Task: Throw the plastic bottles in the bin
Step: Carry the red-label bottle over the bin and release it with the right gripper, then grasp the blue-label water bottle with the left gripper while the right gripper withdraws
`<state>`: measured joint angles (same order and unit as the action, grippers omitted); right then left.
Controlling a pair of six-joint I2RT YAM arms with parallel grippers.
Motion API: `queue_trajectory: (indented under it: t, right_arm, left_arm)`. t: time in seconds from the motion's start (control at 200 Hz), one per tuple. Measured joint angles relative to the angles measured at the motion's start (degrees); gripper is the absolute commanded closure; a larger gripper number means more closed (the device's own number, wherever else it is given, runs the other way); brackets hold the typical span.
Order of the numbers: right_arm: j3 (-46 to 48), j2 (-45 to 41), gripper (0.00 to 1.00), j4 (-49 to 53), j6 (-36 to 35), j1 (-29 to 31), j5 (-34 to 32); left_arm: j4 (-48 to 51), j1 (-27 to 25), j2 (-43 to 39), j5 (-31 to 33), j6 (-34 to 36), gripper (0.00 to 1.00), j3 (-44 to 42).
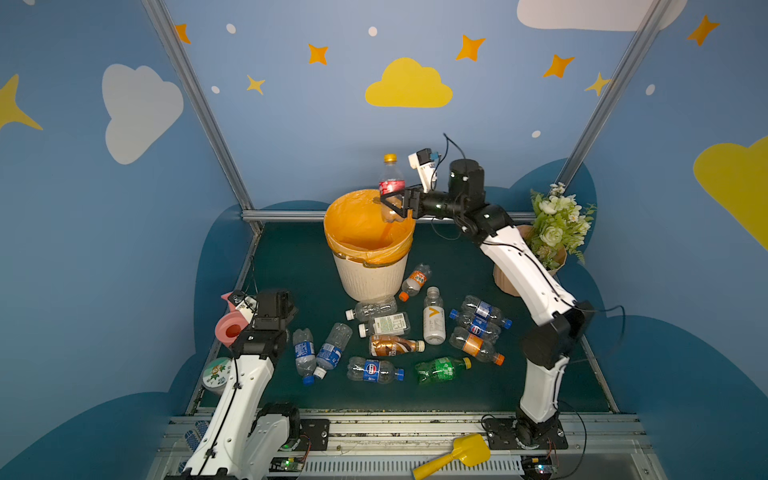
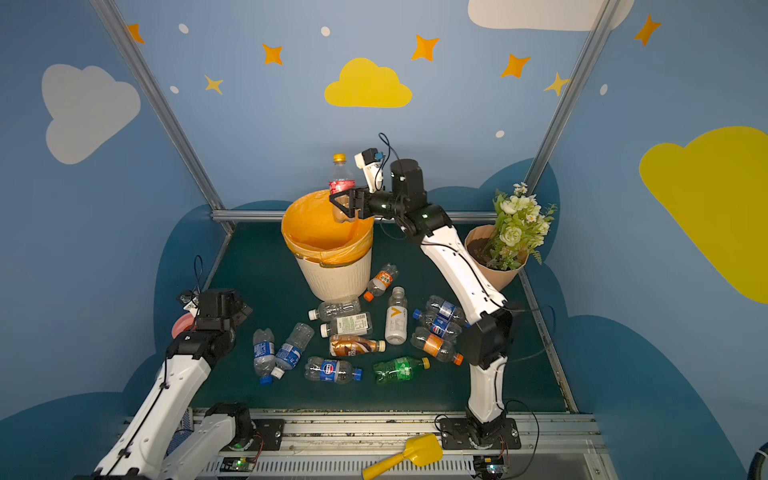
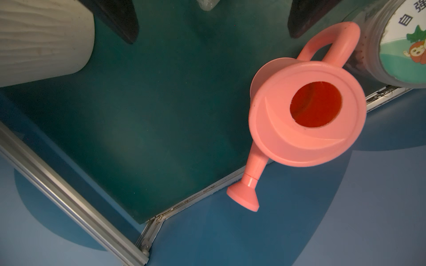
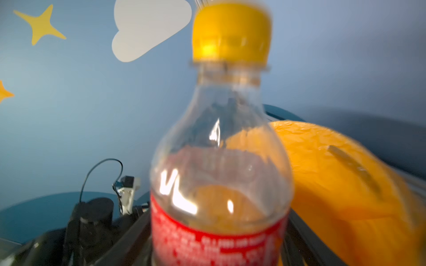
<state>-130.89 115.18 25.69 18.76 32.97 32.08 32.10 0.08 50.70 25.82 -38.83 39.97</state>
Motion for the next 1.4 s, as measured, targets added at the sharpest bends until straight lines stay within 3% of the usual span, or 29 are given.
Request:
queue_trajectory:
  t: [0.1, 0.26, 0.491, 0.616, 0.861, 1.076, 1.397]
  right_arm:
    - [0.79, -0.09, 0.03, 6.03, -2.25, -0.7, -2.95]
    - [10.47, -10.34, 0.03, 7.48, -5.22, -2.38, -9.7]
    - [29.57, -31.93, 0.03, -1.01, -6.99, -5.73, -14.56]
    - [42.86, -38.99, 0.03, -6.6, -4.98, -9.4, -14.64]
    - [59.45, -40.35, 0.03, -7.39, -0.96, -16.37, -15.08]
    - [65.42, -44.09, 0.03, -7.23, 1.01, -18.08, -14.88]
    - [70.9, -47.43, 0.03, -7.76, 3.63, -19.65, -14.88]
  left_arm:
    - [1.99, -0.15, 0.09, 0.04, -0.48, 0.0, 1.27]
    - [4.79, -1.11, -1.88, 0.04, -1.95, 0.0, 2.16]
    - [11.26, -7.78, -4.85, 0.66, -6.73, 0.0, 2.23]
    - [15.8, -12.59, -4.5, 1.66, -10.25, 0.0, 2.23]
    - [17.4, -19.19, -0.68, 0.11, -15.98, 0.0, -1.55]
    - [13.68, -19.54, 8.04, -3.34, -15.56, 0.02, -4.31]
    - [10.23, -19.58, 17.53, -5.66, -14.53, 0.14, -4.24]
